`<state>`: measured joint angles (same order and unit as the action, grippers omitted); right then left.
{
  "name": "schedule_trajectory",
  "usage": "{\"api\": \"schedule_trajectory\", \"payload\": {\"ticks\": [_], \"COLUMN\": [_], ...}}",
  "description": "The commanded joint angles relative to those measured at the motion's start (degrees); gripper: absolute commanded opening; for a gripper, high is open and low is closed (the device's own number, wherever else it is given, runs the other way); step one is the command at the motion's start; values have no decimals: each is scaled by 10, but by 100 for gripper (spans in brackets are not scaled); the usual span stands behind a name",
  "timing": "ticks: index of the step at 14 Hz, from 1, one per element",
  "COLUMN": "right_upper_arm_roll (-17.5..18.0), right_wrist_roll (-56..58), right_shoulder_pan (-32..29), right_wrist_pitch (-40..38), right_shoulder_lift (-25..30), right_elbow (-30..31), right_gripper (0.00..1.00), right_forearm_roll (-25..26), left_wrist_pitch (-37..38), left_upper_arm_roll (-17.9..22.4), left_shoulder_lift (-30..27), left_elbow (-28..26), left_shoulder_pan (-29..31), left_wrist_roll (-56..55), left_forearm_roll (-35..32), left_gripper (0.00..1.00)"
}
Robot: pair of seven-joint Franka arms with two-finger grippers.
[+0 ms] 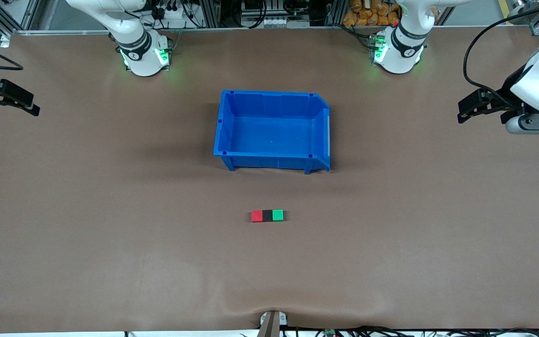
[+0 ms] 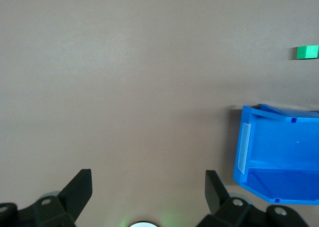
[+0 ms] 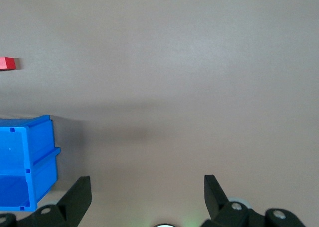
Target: Attach green and red cubes to black cube
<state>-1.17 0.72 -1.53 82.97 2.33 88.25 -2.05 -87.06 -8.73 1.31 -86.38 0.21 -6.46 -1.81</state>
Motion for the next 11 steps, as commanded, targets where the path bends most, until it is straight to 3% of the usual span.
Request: {"api": "schedule_trajectory", "payload": {"ticks": [1,11], "right_upper_arm_roll": [2,3], "right_wrist_roll": [5,6], "right_shoulder_pan": [7,18], "right_wrist_pitch": [9,31], "right_shoulder_lift": [26,29], "right_elbow": [27,33], "right_gripper": [100,100], "right_forearm_roll": [15,15], "left_wrist_pitch": [1,-3], "left_upper_arm_roll": [-2,-2], "left_shoulder_lift": [1,9], "left_elbow": [6,6], "left_shoulder_pan": [1,3], "left_wrist_roll": [0,-2], "left_forearm_roll": [-7,-3], "left_gripper": [100,100]}}
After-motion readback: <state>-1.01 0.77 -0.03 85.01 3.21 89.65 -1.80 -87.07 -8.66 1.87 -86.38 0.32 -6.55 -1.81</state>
